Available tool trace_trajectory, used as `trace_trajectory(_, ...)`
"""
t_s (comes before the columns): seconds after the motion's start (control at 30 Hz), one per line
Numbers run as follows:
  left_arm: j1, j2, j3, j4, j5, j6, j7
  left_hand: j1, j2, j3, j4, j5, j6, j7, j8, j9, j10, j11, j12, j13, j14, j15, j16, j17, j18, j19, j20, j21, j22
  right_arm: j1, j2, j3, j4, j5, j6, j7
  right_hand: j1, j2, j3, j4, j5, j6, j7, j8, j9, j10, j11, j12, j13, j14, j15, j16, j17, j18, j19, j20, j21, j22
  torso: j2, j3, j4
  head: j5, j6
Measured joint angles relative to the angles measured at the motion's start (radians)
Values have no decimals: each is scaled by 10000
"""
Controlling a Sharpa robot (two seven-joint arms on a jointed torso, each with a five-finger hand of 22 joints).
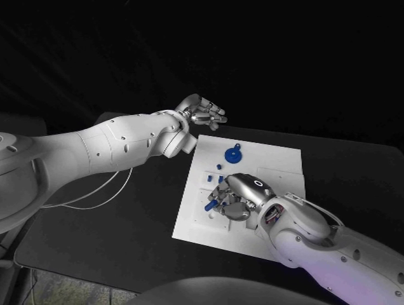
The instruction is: Assemble the parts on the task board
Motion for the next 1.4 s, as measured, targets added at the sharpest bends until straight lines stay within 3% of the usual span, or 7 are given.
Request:
trace_trajectory(0.23, -3, 10, -1, -2, 25, 17, 2, 0, 0, 0, 0, 0, 0, 0, 0, 0, 0, 0, 0, 0, 0, 0, 0, 0, 0, 0, 0, 0, 1, 0, 143, -326, -201, -848, 86, 21, 1, -1, -11, -11, -1, -4, 18, 2, 0, -1, 0, 0, -1, 0, 1, 0, -1, -2, 0, 0, 0, 0, 3, 3, -6, 2, -36)
trace_trajectory(0.4, -4, 12, -1, -2, 33, 38, 2, 0, 0, 0, 0, 0, 0, 0, 0, 0, 0, 0, 0, 0, 0, 0, 0, 0, 0, 0, 0, 0, 1, -5, 223, -477, -276, -1362, 136, -27, 1, -1, 8, 7, -8, 19, -5, 2, 0, -2, 1, -1, -3, 1, 2, 1, 14, -4, -1, 1, 240, 0, 6, 10, -12, 2, -66)
trace_trajectory(1.4, -6, 16, -1, -7, 46, 220, -12, 1, 0, 0, 0, 0, 0, 0, 0, 0, 0, 0, 0, 0, 0, 0, 0, 0, 0, 0, 0, 0, -14, -14, 352, -677, -374, -2674, 397, -769, 27, -33, 134, 19, 2, 71, -57, 2, -1, 32, 37, -29, -20, 64, 8, 2, 10, -10, -2, 3, 1045, -2, 1, 4, -12, -22, -147)
